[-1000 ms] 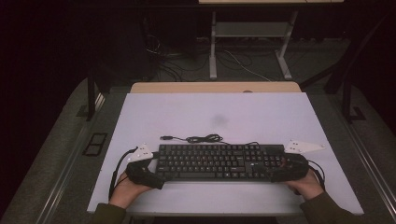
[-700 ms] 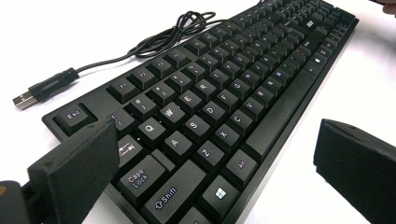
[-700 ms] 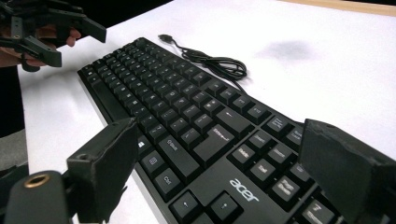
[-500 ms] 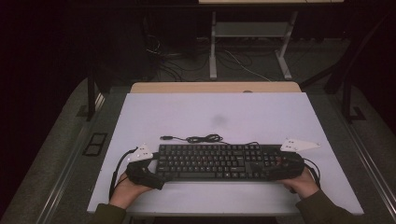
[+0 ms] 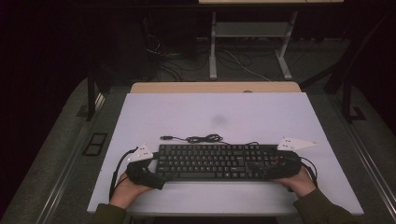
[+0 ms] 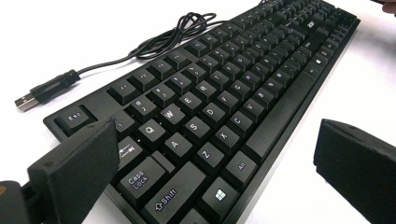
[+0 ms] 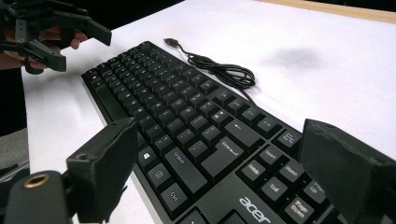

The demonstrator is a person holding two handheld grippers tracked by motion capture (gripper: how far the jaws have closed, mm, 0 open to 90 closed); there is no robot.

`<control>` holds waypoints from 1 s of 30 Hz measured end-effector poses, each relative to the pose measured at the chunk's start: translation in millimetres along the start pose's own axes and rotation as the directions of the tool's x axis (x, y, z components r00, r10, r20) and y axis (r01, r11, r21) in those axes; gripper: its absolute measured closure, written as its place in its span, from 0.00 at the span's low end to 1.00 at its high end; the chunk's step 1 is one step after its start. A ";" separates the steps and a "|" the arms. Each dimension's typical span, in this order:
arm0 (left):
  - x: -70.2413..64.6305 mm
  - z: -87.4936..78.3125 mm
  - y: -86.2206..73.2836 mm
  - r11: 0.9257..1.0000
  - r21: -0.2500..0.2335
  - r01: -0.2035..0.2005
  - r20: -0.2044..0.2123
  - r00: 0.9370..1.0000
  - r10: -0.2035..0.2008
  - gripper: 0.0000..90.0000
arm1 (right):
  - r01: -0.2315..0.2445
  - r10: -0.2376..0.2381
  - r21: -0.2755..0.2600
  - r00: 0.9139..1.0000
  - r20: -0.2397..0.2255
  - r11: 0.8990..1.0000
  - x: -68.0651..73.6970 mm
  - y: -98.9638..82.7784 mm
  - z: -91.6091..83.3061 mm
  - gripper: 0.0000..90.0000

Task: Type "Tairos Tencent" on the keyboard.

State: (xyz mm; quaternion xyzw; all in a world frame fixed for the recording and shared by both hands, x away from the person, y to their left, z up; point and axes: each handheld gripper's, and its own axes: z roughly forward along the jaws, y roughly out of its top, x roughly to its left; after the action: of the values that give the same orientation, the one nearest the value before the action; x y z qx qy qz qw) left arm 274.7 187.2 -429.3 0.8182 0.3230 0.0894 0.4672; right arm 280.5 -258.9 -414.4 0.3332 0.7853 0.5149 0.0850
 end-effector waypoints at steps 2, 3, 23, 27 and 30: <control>0.0 -0.1 0.0 1.000 -0.001 0.000 -0.001 1.000 0.000 0.00 | 0.005 -0.005 -0.001 1.000 -0.004 1.000 0.8 1.0 1.1 0.13; -0.1 -0.2 0.0 1.000 -0.001 0.001 -0.001 1.000 -0.001 0.00 | 0.005 -0.005 -0.003 1.000 -0.005 1.000 1.2 1.5 1.6 0.13; -1.6 0.3 0.1 1.000 -0.001 -0.009 -0.007 1.000 0.009 0.00 | 0.014 -0.013 0.028 0.999 -0.040 1.000 7.7 7.4 22.0 0.13; -1.8 0.5 0.2 1.000 0.000 -0.012 -0.008 1.000 0.012 0.00 | 0.018 -0.017 0.029 0.999 -0.041 0.999 8.4 8.2 24.3 0.13; -1.7 0.6 0.0 1.000 -0.001 -0.013 -0.008 1.000 0.013 0.00 | 0.020 -0.019 0.030 0.999 -0.043 0.999 9.7 9.3 27.6 0.13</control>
State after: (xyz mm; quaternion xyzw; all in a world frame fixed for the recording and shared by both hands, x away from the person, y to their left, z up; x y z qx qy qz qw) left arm 273.6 185.8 -429.3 0.8197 0.3197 0.0957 0.4656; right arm 290.3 -230.0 -416.9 0.3158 0.7979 0.5089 0.0680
